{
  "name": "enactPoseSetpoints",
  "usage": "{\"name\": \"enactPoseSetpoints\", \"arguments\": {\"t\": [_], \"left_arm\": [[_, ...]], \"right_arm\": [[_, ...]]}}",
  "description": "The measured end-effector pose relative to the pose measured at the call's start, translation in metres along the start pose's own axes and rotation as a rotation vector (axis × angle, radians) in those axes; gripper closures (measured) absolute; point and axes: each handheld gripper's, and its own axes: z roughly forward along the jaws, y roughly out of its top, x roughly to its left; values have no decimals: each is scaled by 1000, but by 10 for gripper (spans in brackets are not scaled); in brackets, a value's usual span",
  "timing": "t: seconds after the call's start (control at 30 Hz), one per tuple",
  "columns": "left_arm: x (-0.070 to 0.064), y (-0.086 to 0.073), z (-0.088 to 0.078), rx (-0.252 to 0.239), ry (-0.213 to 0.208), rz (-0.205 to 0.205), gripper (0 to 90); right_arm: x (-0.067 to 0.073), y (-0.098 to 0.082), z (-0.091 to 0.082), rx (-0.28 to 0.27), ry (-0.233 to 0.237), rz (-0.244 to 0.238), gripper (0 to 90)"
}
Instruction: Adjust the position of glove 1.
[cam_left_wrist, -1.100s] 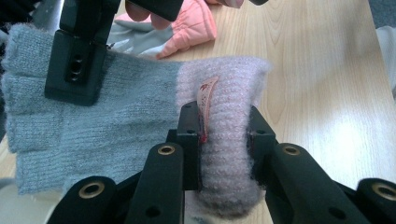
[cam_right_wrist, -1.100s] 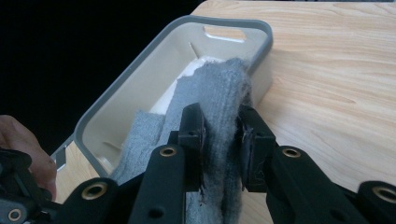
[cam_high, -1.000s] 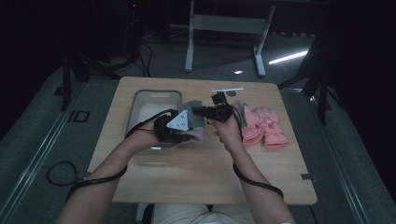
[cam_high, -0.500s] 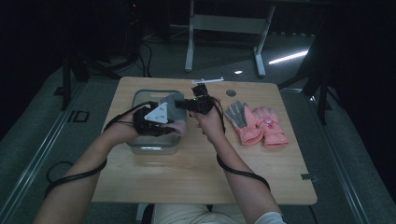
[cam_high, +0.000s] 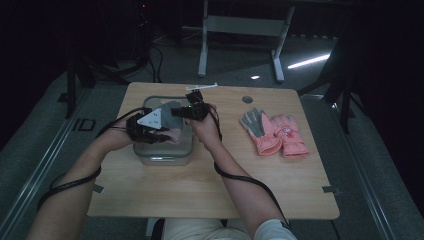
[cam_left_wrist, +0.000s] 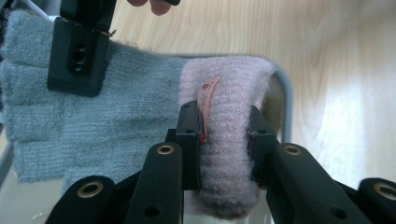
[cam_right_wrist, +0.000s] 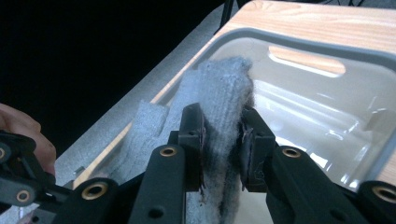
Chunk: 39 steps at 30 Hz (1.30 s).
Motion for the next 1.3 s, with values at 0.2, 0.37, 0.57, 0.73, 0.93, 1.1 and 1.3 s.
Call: {"name": "enactPoseSetpoints", "arguments": {"t": [0.2,0.37,0.57,0.73,0.93,1.1,1.3], "left_arm": [[3,-13,22,48,-46,6,726],[6,-18,38,109,-64,10,725],[10,-24,52,147,-89,15,724],[12,-26,62,192,-102,25,722],[13,-27,69,221,-88,23,686],[14,-25,69,219,-95,-15,606],[17,-21,56,195,-42,-81,461]], "right_arm": [[-9,-10,22,63,-27,13,738],[-15,-15,37,112,-52,13,736],[-19,-16,48,152,-80,11,729],[-16,-13,53,187,-90,-16,654],[-18,-10,44,156,-85,-28,493],[-21,-8,32,141,-65,-12,467],[-21,-9,20,131,-53,-3,388]]}}
